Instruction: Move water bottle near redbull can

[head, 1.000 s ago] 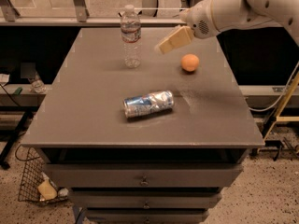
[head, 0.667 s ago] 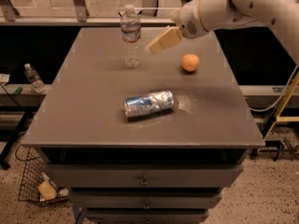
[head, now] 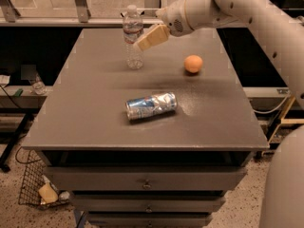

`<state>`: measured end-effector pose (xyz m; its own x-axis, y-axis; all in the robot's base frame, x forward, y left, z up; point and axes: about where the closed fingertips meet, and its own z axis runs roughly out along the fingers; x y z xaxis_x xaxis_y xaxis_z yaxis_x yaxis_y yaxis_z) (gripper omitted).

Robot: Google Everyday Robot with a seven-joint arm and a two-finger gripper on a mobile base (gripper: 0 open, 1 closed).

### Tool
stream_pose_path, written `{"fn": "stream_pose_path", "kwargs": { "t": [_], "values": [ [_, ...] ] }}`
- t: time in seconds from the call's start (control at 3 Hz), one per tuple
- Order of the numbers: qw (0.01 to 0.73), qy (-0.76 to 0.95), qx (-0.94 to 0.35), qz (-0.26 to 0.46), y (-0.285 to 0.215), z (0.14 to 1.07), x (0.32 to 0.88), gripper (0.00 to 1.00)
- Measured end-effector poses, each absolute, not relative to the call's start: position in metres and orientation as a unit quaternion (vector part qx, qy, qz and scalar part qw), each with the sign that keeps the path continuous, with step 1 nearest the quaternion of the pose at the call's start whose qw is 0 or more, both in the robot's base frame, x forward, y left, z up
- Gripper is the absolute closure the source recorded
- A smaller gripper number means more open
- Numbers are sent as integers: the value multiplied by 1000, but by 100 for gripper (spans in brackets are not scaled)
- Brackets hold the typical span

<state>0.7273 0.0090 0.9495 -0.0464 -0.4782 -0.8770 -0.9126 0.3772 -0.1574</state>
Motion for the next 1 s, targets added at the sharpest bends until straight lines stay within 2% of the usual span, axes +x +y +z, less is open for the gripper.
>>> {"fn": "stream_pose_path", "kwargs": {
  "t": [1.0],
  "values": [
    [481, 669, -501, 263, 42, 959, 743, 0]
  ]
}}
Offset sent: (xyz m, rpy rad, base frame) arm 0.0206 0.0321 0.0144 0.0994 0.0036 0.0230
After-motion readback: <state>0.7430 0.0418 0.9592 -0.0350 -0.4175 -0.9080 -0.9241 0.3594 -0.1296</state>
